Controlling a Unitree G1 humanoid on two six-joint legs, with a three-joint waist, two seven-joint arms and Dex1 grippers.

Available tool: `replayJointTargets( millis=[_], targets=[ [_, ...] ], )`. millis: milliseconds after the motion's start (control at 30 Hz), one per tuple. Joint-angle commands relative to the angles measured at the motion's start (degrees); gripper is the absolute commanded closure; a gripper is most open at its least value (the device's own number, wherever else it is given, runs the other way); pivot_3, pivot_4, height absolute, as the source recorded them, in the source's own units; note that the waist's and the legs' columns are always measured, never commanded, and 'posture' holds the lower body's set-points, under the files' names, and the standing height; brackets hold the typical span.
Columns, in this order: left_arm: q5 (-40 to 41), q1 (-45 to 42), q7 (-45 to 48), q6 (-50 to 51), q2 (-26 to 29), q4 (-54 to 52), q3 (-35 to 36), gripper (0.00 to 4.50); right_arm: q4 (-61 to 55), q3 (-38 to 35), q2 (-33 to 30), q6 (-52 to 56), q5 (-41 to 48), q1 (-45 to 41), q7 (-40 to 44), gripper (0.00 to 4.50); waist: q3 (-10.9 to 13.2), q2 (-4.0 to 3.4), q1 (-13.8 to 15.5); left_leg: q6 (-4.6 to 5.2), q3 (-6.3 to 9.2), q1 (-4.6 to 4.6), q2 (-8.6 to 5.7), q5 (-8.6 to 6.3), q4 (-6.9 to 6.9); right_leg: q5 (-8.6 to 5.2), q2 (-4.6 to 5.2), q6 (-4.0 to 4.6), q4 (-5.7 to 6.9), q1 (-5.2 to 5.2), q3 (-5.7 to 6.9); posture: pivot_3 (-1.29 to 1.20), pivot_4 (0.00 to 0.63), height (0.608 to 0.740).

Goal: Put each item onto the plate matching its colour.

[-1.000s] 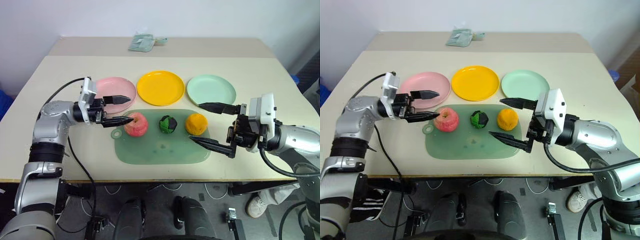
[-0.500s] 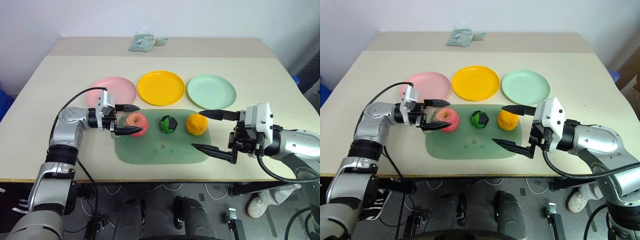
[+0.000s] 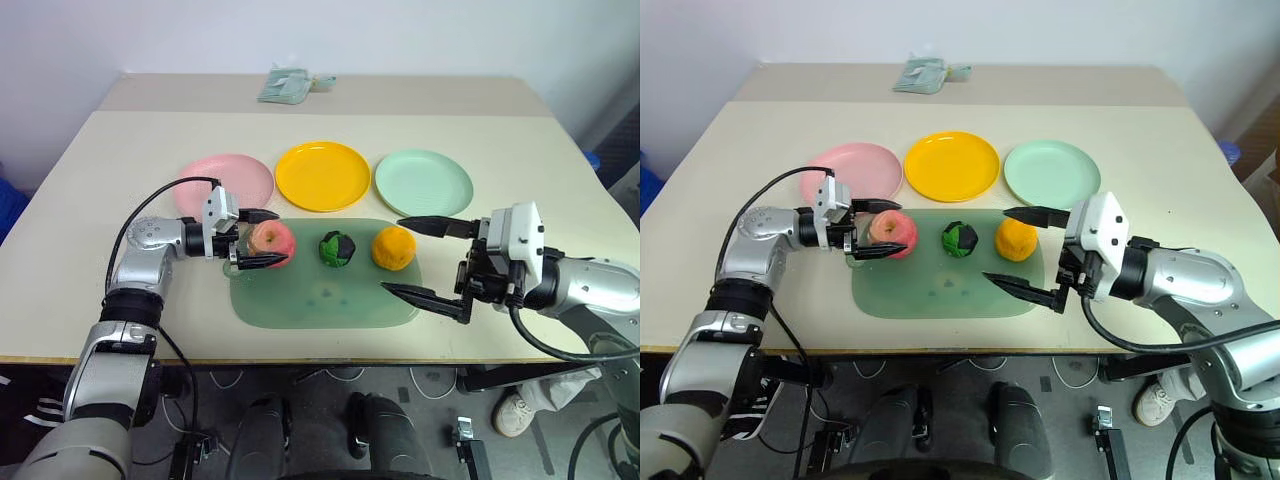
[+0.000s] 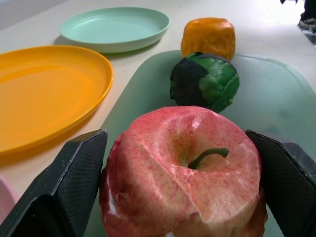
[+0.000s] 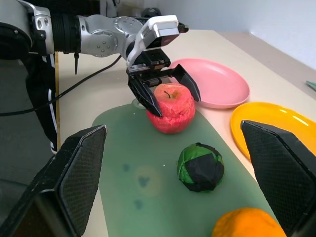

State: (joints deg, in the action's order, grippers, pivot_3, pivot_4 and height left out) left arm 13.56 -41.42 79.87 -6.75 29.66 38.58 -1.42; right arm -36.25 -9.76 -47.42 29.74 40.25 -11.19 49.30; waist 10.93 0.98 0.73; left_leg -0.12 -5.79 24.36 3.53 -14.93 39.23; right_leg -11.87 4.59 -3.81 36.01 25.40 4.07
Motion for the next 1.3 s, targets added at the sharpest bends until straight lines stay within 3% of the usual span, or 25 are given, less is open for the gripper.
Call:
replayJointTargets(
  millis=[33, 167, 367, 533, 733, 900, 1100, 1133, 1300],
  targets=[
    [0.04, 0.58, 2.05, 1.24, 0.22, 0.44, -0.81, 1.11, -0.33, -0.82, -0.58, -0.28, -0.19, -1.43, -0.23, 0.00, 0.00, 0.00, -0.01, 0.00, 0.00, 0.00, 0.00, 0.00, 0.00, 0.00, 0.00, 0.00, 0.01, 0.00, 0.00, 0.00, 0.150, 0.740],
    [1.25, 0.98, 0.12, 0.43, -0.78, -0.60, 0.86, 1.18, 0.10, -0.89, -0.66, -0.11, -0.27, -2.27, -0.17, 0.00, 0.00, 0.00, 0.01, 0.00, 0.00, 0.00, 0.00, 0.00, 0.00, 0.00, 0.00, 0.00, 0.00, 0.00, 0.00, 0.00, 0.150, 0.740],
    [7.66, -2.40, -6.28, 8.81, -2.70, -3.70, 6.81, 1.18, 1.11, -1.10, 0.63, -0.55, -0.83, -3.79, -1.58, 0.00, 0.01, 0.02, -0.01, 0.00, 0.00, 0.04, 0.00, 0.00, 0.01, 0.06, 0.01, -0.10, 0.00, 0.01, 0.00, 0.00, 0.150, 0.740],
    [3.53, -8.43, -22.42, 3.72, -3.10, 3.30, 10.16, 1.18, 4.92, -0.10, 6.39, 1.25, -0.42, -8.36, -8.94, 0.00, 0.02, 0.06, 0.00, 0.00, 0.02, 0.02, 0.00, 0.00, 0.02, 0.08, -0.02, -0.13, 0.02, 0.01, 0.00, 0.00, 0.150, 0.740],
    [-1.33, -12.55, -37.35, -4.29, -4.08, 12.81, 11.44, 1.18, 9.06, 7.93, 15.96, -0.80, -10.13, -14.36, -18.04, 0.00, 0.01, 0.05, -0.15, 0.00, -0.02, 0.01, -0.01, 0.00, -0.04, 0.08, -0.03, -0.14, 0.05, 0.03, 0.01, 0.00, 0.150, 0.740],
    [-2.47, -13.44, -44.06, -5.16, -3.63, 17.45, 12.60, 1.18, 9.82, 9.85, 17.31, -1.21, -13.50, -14.95, -18.87, 0.00, 0.01, 0.05, 0.01, 0.01, -0.06, 0.07, -0.03, 0.00, -0.04, 0.09, 0.01, -0.16, 0.02, 0.06, 0.01, 0.00, 0.150, 0.740],
    [-1.69, -14.30, -45.02, -2.81, -3.63, 19.59, 13.39, 1.18, 9.95, 9.93, 16.94, -1.43, -14.94, -14.51, -17.72, 0.00, 0.01, 0.05, -0.05, 0.01, -0.05, 0.06, -0.03, 0.00, -0.03, 0.09, 0.01, -0.15, 0.02, 0.05, 0.02, 0.00, 0.150, 0.740],
    [-1.66, -14.36, -45.25, -2.64, -3.55, 19.71, 13.49, 0.17, 9.96, 9.88, 16.96, -1.44, -15.10, -14.45, -17.56, 0.00, 0.01, 0.05, -0.04, 0.01, -0.05, 0.06, -0.03, 0.00, -0.03, 0.09, 0.00, -0.15, 0.02, 0.05, 0.02, 0.00, 0.150, 0.740],
    [-1.64, -14.72, -45.34, -4.37, -3.25, 19.75, 14.11, 0.04, 9.85, 9.58, 17.02, -1.36, -15.52, -14.27, -16.93, 0.00, 0.01, 0.05, -0.12, 0.01, -0.05, 0.05, -0.02, 0.00, -0.03, 0.09, 0.00, -0.15, 0.03, 0.05, 0.02, 0.00, 0.150, 0.740]
  ],
)
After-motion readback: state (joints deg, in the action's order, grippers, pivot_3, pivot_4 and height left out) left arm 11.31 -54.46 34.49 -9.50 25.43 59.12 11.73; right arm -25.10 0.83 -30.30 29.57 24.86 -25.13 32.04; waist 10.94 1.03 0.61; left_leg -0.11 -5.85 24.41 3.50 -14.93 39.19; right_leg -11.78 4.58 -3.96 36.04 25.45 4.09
